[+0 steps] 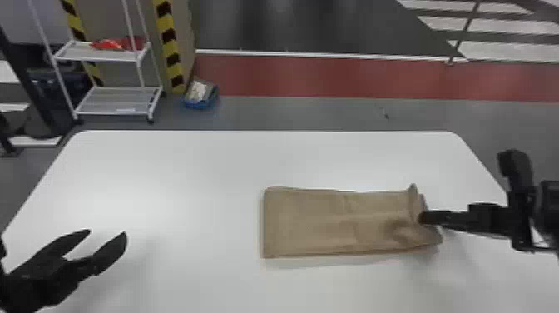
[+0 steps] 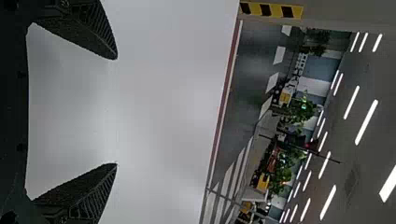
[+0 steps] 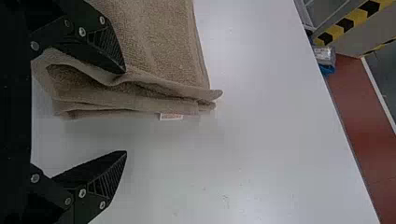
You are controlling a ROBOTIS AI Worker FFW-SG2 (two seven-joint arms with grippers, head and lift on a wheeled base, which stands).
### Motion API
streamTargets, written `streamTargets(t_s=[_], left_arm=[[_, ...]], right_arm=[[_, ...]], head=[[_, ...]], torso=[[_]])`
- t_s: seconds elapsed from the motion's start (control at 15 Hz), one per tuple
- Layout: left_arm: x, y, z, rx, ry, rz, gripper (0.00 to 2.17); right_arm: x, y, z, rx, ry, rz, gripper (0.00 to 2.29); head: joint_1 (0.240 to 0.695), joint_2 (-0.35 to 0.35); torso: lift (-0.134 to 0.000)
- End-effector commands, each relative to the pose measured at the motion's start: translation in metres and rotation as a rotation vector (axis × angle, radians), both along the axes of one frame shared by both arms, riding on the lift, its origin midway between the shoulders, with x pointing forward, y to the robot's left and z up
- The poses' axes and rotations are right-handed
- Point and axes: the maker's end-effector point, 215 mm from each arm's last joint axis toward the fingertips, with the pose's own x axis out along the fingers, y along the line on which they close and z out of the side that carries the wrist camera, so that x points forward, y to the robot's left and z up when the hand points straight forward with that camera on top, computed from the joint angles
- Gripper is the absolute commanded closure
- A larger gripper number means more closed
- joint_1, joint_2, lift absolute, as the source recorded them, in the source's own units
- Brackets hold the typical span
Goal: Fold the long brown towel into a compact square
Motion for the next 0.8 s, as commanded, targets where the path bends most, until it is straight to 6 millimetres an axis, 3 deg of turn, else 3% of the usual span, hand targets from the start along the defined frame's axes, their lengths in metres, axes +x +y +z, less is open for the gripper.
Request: streamTargets(t_s=[0.0, 0.27, 0.47, 0.6, 0.73], left_arm=[[-0.001, 0.003, 0.0, 0.002, 0.001, 0.004, 0.06], [0.0, 0.002, 0.001, 0.002, -0.003, 0.002, 0.06], [0.0, 0.002, 0.002, 0.004, -0.003, 0.002, 0.06], [0.0, 0.003, 0.002, 0.003, -0.003, 0.002, 0.06], [0.0, 0.003, 0.002, 0.003, -0.003, 0.002, 0.06]], right_arm=[[0.001, 0.002, -0.001, -0.004, 0.005, 0.005, 0.41], [-0.003, 0.004, -0.003, 0.005, 0.021, 0.002, 0.74], [-0.003, 0.008, -0.006, 0.002, 0.028, 0.009, 0.74], [-0.003, 0.013, -0.007, 0.009, 0.028, 0.009, 1.13], [-0.003, 0.017, -0.006, 0.039, 0.023, 0.003, 1.18]], head=[[0.695, -0.066], [0.695, -0.059], [0.695, -0.059], [0.695, -0.055], [0.695, -0.05]], torso=[[-0.124], [-0.124], [-0.124], [-0.124], [-0.124]])
